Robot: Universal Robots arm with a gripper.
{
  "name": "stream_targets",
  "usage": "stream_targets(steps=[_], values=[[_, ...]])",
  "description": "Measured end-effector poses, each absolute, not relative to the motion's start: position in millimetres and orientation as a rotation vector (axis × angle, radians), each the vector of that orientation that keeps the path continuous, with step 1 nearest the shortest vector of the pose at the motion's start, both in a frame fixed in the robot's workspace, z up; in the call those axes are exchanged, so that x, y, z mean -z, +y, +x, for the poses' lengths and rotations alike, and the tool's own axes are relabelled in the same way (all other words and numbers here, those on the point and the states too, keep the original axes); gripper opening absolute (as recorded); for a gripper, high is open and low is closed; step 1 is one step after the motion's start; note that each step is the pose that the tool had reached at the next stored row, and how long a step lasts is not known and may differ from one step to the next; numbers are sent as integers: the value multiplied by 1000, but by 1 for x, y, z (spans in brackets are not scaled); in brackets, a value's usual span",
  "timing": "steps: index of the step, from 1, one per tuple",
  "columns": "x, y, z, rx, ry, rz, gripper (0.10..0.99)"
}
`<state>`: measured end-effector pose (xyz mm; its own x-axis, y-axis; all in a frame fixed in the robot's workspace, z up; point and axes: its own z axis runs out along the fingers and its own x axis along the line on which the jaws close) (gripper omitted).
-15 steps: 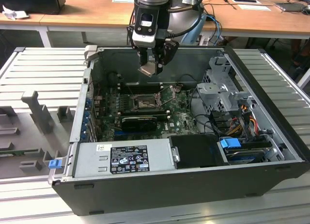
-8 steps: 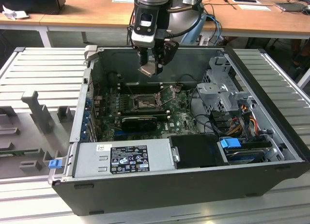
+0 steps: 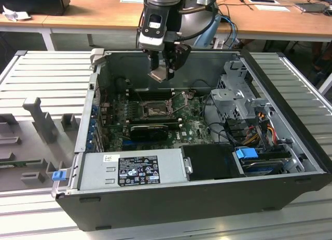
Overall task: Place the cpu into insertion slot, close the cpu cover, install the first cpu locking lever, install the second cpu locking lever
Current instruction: 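Place the cpu into insertion slot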
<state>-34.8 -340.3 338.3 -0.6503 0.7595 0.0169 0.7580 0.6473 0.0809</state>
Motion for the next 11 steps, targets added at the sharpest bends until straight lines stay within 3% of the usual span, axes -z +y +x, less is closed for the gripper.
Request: stream_targets(steps=[11], values=[[-335,-340,-35,-125,2805,1363,533]])
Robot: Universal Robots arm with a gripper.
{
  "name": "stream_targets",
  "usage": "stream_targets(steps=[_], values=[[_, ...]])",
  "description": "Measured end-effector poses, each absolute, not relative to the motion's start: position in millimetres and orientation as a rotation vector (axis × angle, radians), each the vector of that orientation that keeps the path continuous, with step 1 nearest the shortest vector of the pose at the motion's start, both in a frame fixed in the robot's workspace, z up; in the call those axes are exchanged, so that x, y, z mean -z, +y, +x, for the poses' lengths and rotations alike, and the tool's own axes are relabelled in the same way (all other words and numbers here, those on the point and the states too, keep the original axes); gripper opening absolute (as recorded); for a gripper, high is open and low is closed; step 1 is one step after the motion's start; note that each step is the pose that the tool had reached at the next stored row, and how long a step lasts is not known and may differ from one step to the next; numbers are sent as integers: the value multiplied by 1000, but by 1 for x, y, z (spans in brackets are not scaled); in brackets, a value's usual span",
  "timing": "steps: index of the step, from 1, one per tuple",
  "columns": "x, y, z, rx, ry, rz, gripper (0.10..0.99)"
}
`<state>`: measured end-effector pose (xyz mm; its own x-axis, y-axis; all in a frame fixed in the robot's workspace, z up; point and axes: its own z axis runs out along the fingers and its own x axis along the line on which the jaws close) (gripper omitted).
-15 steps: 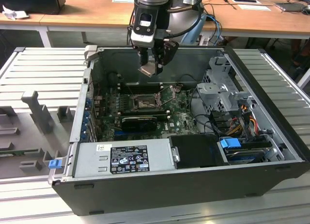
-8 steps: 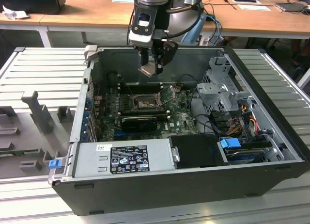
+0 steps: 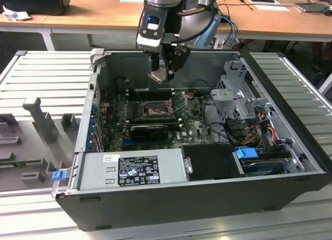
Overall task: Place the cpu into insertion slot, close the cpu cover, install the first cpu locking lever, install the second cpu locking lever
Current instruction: 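Place the cpu into insertion slot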
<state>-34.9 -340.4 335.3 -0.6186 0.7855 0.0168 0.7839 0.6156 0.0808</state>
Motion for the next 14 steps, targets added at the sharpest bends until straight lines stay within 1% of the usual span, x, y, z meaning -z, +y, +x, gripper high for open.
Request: stream_targets(steps=[14], values=[[-332,-340,-35,-125,2780,1410,533]])
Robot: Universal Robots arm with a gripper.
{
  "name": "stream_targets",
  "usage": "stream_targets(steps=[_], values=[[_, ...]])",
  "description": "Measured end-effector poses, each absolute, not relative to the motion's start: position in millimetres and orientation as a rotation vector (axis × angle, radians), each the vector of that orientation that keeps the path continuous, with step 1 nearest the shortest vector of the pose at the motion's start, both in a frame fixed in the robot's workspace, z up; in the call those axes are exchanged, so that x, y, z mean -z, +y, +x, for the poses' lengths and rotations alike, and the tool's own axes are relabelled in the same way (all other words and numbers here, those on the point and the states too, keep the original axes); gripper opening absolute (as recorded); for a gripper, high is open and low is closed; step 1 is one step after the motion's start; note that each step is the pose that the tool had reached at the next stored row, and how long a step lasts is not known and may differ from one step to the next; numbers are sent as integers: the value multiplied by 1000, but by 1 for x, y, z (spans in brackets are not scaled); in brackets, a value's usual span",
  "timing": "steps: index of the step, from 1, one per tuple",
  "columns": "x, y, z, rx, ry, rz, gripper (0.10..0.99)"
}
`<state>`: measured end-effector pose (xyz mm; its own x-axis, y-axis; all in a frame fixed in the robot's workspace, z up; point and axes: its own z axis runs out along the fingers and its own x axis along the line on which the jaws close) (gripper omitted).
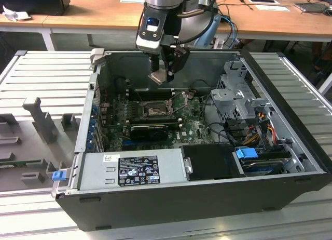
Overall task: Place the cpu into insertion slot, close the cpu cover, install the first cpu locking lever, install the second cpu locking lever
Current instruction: 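Place the cpu into insertion slot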
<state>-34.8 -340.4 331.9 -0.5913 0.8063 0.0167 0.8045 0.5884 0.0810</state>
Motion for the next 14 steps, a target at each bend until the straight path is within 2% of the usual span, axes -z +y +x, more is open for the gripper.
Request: stream_targets(steps=[14], values=[[-330,-340,-37,-123,2735,1491,533]])
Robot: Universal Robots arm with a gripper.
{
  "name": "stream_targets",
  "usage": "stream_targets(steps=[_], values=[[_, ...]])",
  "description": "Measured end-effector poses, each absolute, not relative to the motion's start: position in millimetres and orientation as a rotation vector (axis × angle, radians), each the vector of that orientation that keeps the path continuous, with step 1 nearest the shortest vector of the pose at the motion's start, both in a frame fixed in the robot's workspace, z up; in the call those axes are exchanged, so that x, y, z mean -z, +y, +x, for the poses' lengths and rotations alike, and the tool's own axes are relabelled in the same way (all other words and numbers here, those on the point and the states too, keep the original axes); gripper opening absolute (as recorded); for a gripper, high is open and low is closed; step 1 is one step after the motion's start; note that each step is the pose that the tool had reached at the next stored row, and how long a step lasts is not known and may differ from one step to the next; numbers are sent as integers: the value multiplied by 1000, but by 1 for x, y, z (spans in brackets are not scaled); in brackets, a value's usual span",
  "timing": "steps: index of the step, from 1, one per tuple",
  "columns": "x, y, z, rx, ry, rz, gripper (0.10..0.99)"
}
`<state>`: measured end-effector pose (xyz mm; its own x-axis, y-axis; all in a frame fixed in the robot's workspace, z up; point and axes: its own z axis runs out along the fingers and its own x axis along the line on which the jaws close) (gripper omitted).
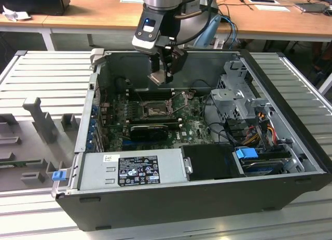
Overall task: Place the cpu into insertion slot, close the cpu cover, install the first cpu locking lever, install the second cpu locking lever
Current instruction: 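Place the cpu into insertion slot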
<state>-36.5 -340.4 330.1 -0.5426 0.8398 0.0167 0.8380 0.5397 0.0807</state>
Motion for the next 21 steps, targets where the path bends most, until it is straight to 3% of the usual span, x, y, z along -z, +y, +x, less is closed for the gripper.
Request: stream_targets(steps=[21], values=[[-327,-340,-37,-120,2632,1657,533]])
